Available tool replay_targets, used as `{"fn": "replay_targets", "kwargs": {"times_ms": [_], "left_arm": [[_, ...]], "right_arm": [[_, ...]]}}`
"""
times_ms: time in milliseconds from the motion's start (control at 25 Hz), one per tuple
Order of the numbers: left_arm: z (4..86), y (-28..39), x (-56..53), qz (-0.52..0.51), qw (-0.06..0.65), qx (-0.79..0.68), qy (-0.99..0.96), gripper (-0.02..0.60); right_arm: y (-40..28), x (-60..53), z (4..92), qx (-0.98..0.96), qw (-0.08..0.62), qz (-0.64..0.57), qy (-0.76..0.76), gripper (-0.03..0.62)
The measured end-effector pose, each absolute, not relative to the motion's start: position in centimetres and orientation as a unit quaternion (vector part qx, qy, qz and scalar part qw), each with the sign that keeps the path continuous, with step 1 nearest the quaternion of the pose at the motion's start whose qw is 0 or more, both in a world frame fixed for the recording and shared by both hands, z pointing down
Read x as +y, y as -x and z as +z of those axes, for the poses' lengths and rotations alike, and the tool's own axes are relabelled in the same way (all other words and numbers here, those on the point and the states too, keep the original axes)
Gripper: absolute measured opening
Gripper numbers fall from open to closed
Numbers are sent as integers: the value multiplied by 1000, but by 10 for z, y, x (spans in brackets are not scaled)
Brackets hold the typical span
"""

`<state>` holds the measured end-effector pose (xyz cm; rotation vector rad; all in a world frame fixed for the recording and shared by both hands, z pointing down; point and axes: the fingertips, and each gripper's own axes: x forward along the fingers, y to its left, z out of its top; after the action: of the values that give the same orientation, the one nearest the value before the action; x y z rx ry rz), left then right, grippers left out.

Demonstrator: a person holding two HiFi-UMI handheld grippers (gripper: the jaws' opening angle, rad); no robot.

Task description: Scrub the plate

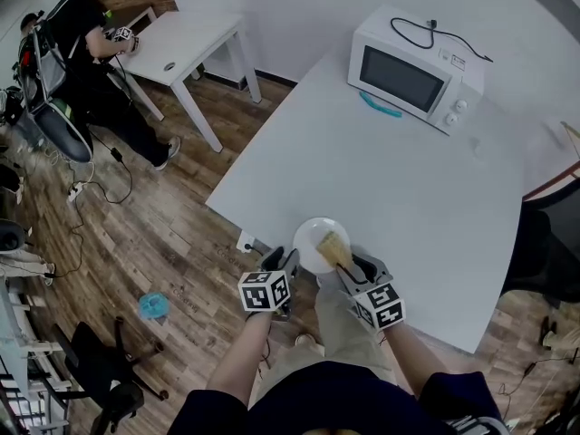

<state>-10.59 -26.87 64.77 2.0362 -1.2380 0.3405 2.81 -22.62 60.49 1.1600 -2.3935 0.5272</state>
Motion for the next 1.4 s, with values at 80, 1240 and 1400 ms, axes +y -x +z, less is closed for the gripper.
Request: {"fn": "replay_targets", "kwargs": {"times_ms": [80,1240,1400], "left_arm": [[639,106,-259,123,361,-477,-792,156],[566,133,-116,78,333,-473,-812,18],[561,130,-107,84,319,-466,-821,18]], "right_arm": [[-26,-221,601,-862,207,193,-421,158],[33,-93,534,-879,121,181,-423,157],[35,-84,530,-883,121,169,-420,156]]}}
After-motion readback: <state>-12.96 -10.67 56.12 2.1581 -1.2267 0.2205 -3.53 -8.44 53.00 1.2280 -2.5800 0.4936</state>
